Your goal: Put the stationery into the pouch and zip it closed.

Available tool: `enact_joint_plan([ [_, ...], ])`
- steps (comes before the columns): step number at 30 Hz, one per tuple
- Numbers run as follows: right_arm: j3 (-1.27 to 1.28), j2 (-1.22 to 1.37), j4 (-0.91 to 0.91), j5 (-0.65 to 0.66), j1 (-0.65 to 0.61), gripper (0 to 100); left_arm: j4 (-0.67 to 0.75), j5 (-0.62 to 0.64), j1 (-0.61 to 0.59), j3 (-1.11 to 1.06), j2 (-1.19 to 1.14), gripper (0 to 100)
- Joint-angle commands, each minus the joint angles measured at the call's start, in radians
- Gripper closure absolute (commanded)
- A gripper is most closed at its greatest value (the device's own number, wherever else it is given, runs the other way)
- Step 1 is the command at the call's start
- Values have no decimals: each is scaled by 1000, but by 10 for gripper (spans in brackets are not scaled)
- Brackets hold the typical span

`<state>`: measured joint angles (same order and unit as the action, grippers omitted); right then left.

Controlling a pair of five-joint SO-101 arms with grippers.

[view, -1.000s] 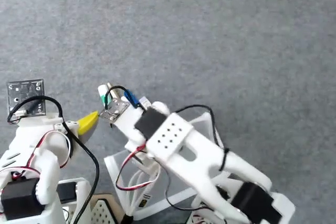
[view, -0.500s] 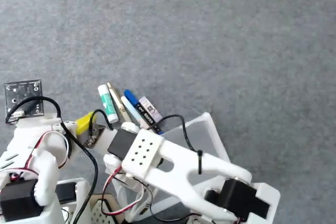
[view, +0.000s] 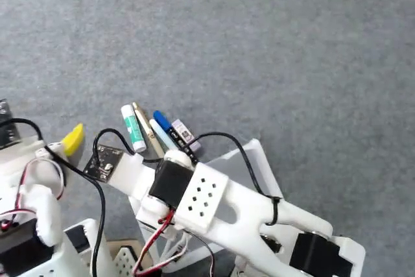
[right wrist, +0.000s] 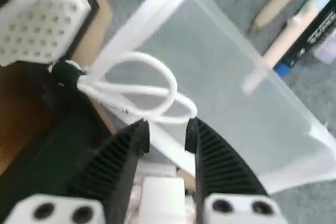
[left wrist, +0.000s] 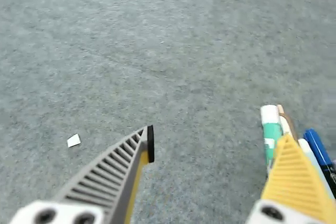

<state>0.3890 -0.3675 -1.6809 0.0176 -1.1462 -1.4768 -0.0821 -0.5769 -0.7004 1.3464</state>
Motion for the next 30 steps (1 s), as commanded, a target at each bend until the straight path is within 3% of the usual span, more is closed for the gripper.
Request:
enact_joint_plan([
  [1, 19, -30, 60, -14, -2, 864, 17, -3, -53, 2, -2, 631],
  [17, 30, -31, -5, -12, -2, 861, 26, -5, -67, -35, -2, 631],
  [30, 203, -24, 170, -14, -8, 861, 94, -5, -308, 4, -2, 631],
])
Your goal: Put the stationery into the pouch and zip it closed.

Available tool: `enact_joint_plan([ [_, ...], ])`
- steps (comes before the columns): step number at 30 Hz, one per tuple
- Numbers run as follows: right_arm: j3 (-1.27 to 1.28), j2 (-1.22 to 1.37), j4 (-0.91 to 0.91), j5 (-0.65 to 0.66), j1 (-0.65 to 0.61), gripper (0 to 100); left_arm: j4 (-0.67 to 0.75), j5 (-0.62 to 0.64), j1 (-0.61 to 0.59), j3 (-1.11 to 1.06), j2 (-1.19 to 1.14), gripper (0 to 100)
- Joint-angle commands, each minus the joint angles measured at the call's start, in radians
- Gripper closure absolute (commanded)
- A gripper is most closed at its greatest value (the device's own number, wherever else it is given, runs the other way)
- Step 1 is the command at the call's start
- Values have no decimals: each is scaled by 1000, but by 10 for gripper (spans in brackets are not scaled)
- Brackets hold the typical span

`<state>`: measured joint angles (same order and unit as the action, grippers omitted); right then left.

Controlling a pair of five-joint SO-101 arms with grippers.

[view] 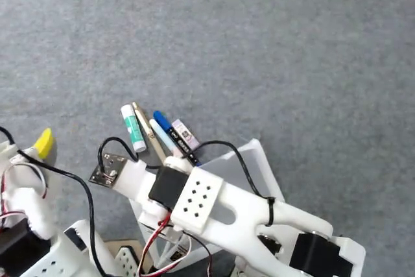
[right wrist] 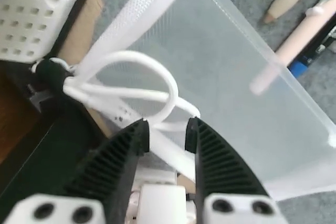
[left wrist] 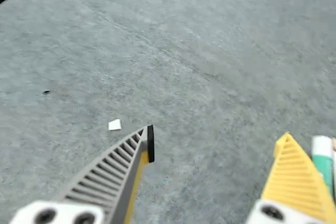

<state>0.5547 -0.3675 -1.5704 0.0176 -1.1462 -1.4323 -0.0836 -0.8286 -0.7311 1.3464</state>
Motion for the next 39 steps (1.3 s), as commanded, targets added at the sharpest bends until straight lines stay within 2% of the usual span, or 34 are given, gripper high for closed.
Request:
enact_joint_plan([
  [1, 62, -24, 95, -14, -8, 861, 60, -3, -74, 35, -2, 631],
  [8, 214, -24, 344, -14, -8, 861, 66, -3, -91, -15, -2, 631],
  [15, 320, -22, 451, -8, -2, 861, 66, -3, -97, -21, -2, 631],
  [19, 349, 35, 479, -11, 6, 863, 66, -3, -99, -21, -2, 631],
  [26, 268, 246, 489, -8, 130, 870, 66, -3, -99, -19, -2, 631],
  [30, 194, 346, 460, -6, 164, 986, 66, -3, -99, -21, -2, 631],
  [32, 171, 375, 442, -5, 167, 976, 66, -3, -99, -19, -2, 631],
  [39, 147, 309, 425, -5, 169, 986, 66, -3, -93, -24, -2, 631],
])
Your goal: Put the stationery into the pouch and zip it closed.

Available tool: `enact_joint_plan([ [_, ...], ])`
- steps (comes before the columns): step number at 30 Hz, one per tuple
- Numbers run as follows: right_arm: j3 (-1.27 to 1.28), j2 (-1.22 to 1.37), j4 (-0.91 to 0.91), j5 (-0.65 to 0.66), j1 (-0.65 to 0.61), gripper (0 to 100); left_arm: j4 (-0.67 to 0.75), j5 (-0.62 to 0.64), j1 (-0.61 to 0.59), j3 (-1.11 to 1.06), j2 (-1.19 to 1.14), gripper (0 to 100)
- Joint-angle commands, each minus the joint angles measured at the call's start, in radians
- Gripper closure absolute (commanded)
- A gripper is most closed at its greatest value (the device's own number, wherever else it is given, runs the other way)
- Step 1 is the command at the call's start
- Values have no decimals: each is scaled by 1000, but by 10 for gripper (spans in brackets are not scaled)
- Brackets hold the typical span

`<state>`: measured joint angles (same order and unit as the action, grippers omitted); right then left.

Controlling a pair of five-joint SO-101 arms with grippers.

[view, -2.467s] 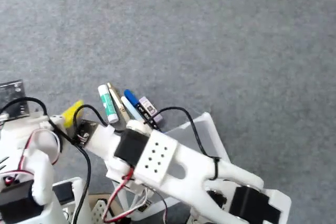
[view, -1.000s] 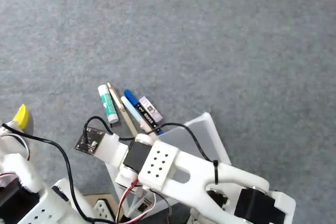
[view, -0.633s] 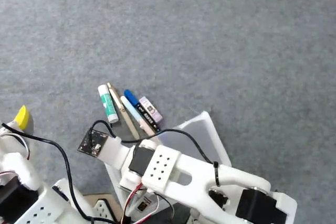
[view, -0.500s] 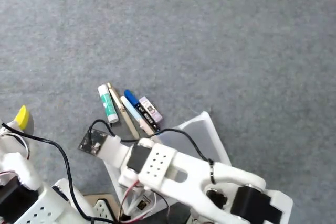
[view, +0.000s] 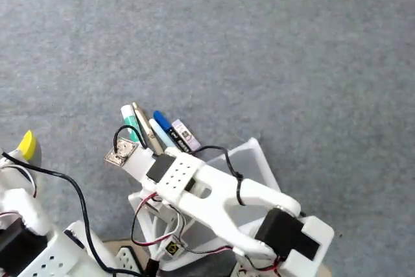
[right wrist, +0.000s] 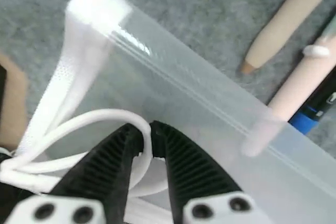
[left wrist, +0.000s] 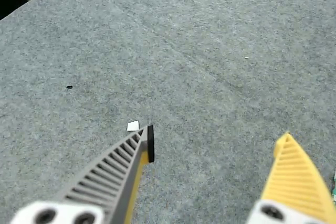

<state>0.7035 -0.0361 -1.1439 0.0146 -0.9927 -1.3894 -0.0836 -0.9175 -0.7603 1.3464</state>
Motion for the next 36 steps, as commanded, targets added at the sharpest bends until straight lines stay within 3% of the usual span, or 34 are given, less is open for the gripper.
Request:
enact_joint_plan([
  [1, -4, -56, -14, 0, 15, 986, 23, -3, -4, 5, -2, 631],
  [7, -74, -374, -80, 166, 158, 986, 20, 3, -2, -16, -3, 633],
  [13, -312, -584, -212, 172, 328, 986, 14, 5, 28, -62, -3, 634],
  [19, -611, -590, -374, 173, 336, 986, 14, 63, 159, -58, -3, 635],
  [27, -954, -588, -539, 170, 334, 986, 21, 84, 446, -56, -3, 635],
  [33, -1222, -598, -623, 166, 339, 986, 18, 86, 553, -33, -3, 632],
  [36, -1319, -598, -623, 164, 338, 986, 20, 146, 607, 5, -3, 634],
])
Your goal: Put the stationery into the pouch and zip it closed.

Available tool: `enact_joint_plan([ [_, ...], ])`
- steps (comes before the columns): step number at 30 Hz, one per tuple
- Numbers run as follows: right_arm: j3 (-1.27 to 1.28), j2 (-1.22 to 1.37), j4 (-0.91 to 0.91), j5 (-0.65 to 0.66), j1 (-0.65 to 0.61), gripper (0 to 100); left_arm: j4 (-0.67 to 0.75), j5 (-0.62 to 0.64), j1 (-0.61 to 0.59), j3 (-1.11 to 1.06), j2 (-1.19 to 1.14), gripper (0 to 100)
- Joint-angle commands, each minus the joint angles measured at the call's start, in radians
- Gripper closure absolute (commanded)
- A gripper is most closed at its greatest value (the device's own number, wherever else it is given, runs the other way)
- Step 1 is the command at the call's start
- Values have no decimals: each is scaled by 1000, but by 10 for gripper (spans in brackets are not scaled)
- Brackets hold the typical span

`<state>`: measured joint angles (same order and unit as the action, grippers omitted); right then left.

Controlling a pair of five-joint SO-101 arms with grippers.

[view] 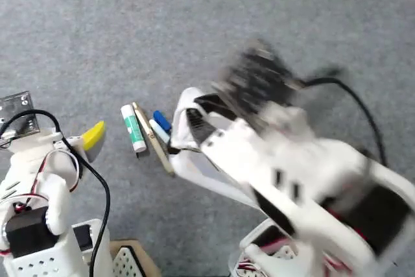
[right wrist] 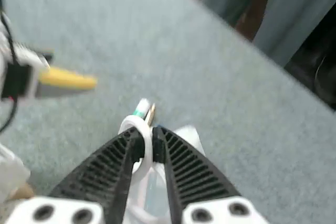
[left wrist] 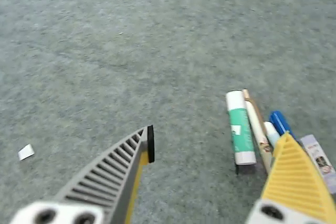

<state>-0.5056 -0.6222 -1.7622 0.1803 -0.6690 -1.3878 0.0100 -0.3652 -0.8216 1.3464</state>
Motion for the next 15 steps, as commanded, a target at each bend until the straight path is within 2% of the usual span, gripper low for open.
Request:
enact_joint_plan([
  [1, -136, -10, -5, -2, 12, 986, 18, 68, 74, 82, -3, 635],
  [10, -206, -2, -5, -21, 3, 986, 14, 183, 318, 162, -3, 635],
  [15, -122, -8, -5, -15, -170, 986, 21, 189, 447, 168, -3, 633],
])
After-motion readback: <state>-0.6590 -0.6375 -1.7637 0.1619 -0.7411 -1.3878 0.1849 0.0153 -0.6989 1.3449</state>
